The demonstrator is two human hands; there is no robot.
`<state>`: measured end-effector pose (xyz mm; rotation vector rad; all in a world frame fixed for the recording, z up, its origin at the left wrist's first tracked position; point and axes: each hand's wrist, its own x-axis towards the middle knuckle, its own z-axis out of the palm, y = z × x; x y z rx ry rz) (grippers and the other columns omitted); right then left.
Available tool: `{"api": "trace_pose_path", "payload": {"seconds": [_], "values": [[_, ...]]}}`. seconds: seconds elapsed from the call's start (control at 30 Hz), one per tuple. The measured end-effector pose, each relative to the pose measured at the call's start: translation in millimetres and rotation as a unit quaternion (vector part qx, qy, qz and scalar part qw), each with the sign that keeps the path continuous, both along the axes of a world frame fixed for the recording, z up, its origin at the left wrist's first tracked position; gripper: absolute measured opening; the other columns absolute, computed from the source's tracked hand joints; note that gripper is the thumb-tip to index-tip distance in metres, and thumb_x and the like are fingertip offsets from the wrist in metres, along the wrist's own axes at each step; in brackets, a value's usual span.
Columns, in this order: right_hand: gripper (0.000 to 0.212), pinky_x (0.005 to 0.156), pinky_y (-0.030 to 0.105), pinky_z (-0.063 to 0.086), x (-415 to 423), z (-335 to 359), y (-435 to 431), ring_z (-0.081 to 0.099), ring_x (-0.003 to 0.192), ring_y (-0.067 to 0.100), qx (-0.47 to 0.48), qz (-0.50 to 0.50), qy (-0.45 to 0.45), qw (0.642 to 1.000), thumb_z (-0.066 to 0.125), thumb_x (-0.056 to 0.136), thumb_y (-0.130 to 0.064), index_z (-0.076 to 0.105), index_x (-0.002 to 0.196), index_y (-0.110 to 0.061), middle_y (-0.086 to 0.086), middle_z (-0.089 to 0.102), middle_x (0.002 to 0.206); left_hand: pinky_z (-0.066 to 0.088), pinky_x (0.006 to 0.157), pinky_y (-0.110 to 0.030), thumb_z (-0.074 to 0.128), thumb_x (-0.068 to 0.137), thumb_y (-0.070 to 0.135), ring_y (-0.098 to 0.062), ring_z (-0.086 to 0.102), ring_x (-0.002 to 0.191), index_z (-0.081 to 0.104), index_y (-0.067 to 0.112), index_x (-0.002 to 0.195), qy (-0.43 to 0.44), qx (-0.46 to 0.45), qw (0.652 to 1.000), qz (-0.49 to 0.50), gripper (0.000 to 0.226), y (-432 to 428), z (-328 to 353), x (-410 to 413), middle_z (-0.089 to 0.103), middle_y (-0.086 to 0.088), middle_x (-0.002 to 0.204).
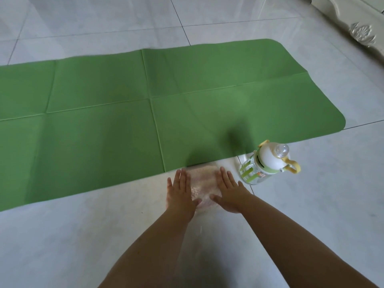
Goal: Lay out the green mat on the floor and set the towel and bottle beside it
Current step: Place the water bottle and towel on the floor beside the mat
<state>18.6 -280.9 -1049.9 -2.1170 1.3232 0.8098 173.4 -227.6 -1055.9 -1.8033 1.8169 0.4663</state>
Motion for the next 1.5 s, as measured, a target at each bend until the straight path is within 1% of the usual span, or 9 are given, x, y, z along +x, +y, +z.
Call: {"api": "trace_pose_path", "payload": {"seconds": [0.13,0.23,0.47,0.6,0.83,1.03,1.2,1.37,1.5], "values": [[0.077,0.117,0.046,0.0,14,2,-1,-0.023,0.142,0.027,-0.058,0.077,-0.021,0.995,0.024,0.098,-0.048,-0.022,0.143,-0.005,0.011,-0.032,0.15,-0.008,0.115,-0.048,0.017,0.1,0.047,-0.03,-0.023,0.142,-0.021,-0.001,0.143,0.018,-0.036,0.999,-0.004,0.074,-7,4,-11,-0.028,-0.017,0.151],[0.072,0.117,0.045,0.0,25,1,4,-0.02,0.143,0.028,-0.071,0.126,-0.027,0.989,0.026,0.1,-0.04,-0.019,0.145,-0.007,0.011,-0.025,0.154,-0.007,0.115,-0.049,0.023,0.101,0.035,-0.031,-0.022,0.142,-0.019,0.0,0.144,0.016,-0.02,0.999,-0.021,0.07,-9,4,-20,-0.024,-0.018,0.153],[0.069,0.117,0.047,0.002,28,-5,2,-0.021,0.143,0.028,-0.073,0.167,0.022,0.983,0.027,0.1,-0.037,-0.017,0.146,-0.01,0.01,-0.024,0.154,0.0,0.115,-0.052,0.024,0.101,0.036,-0.024,-0.022,0.143,-0.019,0.006,0.146,0.041,0.005,0.998,-0.04,0.068,-7,-5,-10,-0.024,-0.01,0.155],[0.069,0.117,0.047,0.002,28,-6,2,-0.023,0.142,0.026,-0.065,0.166,0.049,0.983,0.024,0.1,-0.041,-0.02,0.145,-0.011,0.007,-0.027,0.154,0.002,0.116,-0.051,0.022,0.1,0.042,-0.022,-0.02,0.144,-0.02,0.009,0.145,0.067,0.002,0.998,-0.023,0.07,-7,-11,-6,-0.025,-0.007,0.155],[0.069,0.118,0.041,-0.001,29,-5,1,-0.023,0.142,0.027,-0.074,0.171,0.052,0.981,0.02,0.1,-0.044,-0.02,0.145,-0.011,0.007,-0.026,0.154,0.001,0.117,-0.05,0.019,0.1,0.047,-0.022,-0.021,0.144,-0.02,0.009,0.145,0.062,0.009,0.998,-0.026,0.071,-8,-11,-6,-0.025,-0.007,0.155],[0.07,0.118,0.042,0.0,23,-6,-1,-0.025,0.141,0.025,-0.06,0.149,0.066,0.985,0.026,0.101,-0.034,-0.022,0.144,-0.009,0.008,-0.03,0.152,-0.001,0.117,-0.052,0.017,0.099,0.05,-0.022,-0.022,0.143,-0.021,0.013,0.146,0.048,0.005,0.999,-0.018,0.07,-7,-12,-4,-0.026,-0.006,0.154],[0.072,0.118,0.043,0.001,20,-6,0,-0.025,0.141,0.024,-0.062,0.129,0.071,0.987,0.031,0.1,-0.028,-0.023,0.144,-0.008,0.008,-0.031,0.152,-0.003,0.115,-0.053,0.017,0.098,0.052,-0.029,-0.023,0.142,-0.024,0.022,0.145,0.043,0.013,0.999,0.01,0.069,-6,-11,1,-0.031,-0.01,0.152],[0.073,0.118,0.044,-0.001,19,-2,1,-0.025,0.142,0.024,-0.062,0.108,0.076,0.989,0.031,0.1,-0.03,-0.023,0.144,-0.009,0.008,-0.031,0.152,-0.004,0.114,-0.054,0.014,0.098,0.053,-0.031,-0.024,0.141,-0.025,0.023,0.144,0.007,0.033,0.999,-0.001,0.068,-3,-6,7,-0.033,-0.011,0.151],[0.075,0.118,0.044,0.002,17,5,3,-0.022,0.142,0.029,-0.079,0.088,0.093,0.989,0.035,0.099,-0.024,-0.022,0.144,-0.003,0.014,-0.029,0.152,-0.003,0.114,-0.054,0.013,0.098,0.052,-0.034,-0.022,0.141,-0.023,0.02,0.145,-0.032,0.05,0.998,0.005,0.068,1,1,15,-0.028,-0.014,0.152]]}}
